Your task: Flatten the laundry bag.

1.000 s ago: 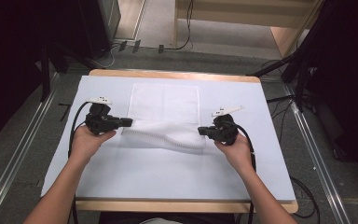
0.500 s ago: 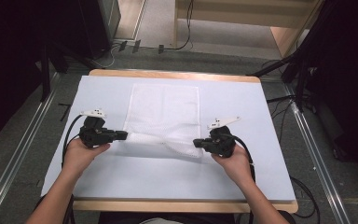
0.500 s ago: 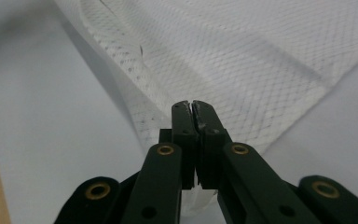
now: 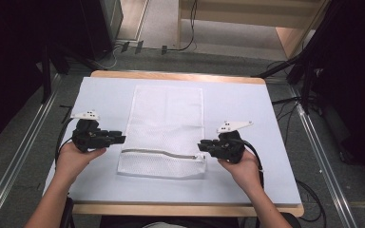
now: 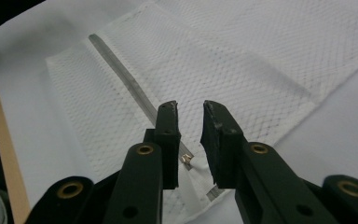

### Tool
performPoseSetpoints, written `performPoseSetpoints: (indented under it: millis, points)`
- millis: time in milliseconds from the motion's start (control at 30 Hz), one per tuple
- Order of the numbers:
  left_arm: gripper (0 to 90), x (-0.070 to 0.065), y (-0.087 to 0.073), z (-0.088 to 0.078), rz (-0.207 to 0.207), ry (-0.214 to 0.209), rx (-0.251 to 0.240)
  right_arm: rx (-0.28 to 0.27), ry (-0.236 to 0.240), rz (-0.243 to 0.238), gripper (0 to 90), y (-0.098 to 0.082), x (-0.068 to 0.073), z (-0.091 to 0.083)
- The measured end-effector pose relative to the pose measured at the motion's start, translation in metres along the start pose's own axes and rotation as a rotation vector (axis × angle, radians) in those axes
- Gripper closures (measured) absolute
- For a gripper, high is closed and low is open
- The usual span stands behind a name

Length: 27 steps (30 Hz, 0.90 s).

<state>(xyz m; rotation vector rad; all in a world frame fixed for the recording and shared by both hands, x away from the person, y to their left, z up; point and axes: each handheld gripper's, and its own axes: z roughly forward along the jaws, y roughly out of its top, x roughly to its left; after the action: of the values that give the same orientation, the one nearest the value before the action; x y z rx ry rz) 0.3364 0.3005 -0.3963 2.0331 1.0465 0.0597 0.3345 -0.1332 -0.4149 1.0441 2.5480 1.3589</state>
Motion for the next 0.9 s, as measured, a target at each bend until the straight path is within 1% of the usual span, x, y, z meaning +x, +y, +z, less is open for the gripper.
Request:
performPoseSetpoints:
  millis: [133,200,233,267,400,500,533,600,667,733,800,833,867,900]
  points:
    - [63.9,0.006,-0.003,0.007,-0.030,0.027,0.025,0.015,-0.012,-0.005,73.1,-0.003,-0.009,0.011]
    - [63.5,0.010,-0.005,0.012,-0.047,0.033,0.025,0.012,-0.003,-0.012,72.1,-0.005,-0.014,0.016]
    - [63.3,0.012,-0.005,0.015,-0.057,0.036,0.030,0.013,-0.009,-0.008,72.0,-0.006,-0.017,0.019]
    - [63.3,0.014,-0.005,0.018,-0.056,0.040,0.039,0.024,-0.013,-0.007,71.4,-0.006,-0.019,0.021]
    - [63.1,0.022,-0.004,0.030,-0.075,0.058,0.056,0.065,-0.048,0.031,69.9,-0.007,-0.029,0.031]
    - [62.5,0.029,-0.005,0.037,-0.095,0.077,0.075,0.092,-0.077,0.035,69.5,-0.009,-0.035,0.040]
    - [62.4,0.031,-0.005,0.038,-0.102,0.087,0.077,0.101,-0.089,0.043,69.5,-0.009,-0.036,0.042]
    - [62.3,0.036,-0.005,0.041,-0.116,0.094,0.071,0.102,-0.102,0.051,69.5,-0.009,-0.040,0.046]
    - [62.2,0.040,-0.005,0.044,-0.139,0.104,0.068,0.103,-0.128,0.055,69.0,-0.009,-0.043,0.049]
    - [62.1,0.042,-0.005,0.049,-0.145,0.115,0.086,0.109,-0.160,0.067,67.0,-0.009,-0.046,0.052]
    - [61.7,0.045,-0.006,0.054,-0.165,0.102,0.109,0.117,-0.173,0.074,64.8,-0.010,-0.048,0.055]
    - [62.0,0.044,-0.007,0.055,-0.163,0.100,0.108,0.124,-0.182,0.082,64.8,-0.010,-0.048,0.057]
    - [64.5,0.044,-0.006,0.057,-0.169,0.086,0.111,0.119,-0.185,0.078,65.4,-0.010,-0.049,0.058]
    - [66.8,0.042,-0.006,0.058,-0.168,0.084,0.111,0.118,-0.189,0.087,66.1,-0.009,-0.048,0.059]
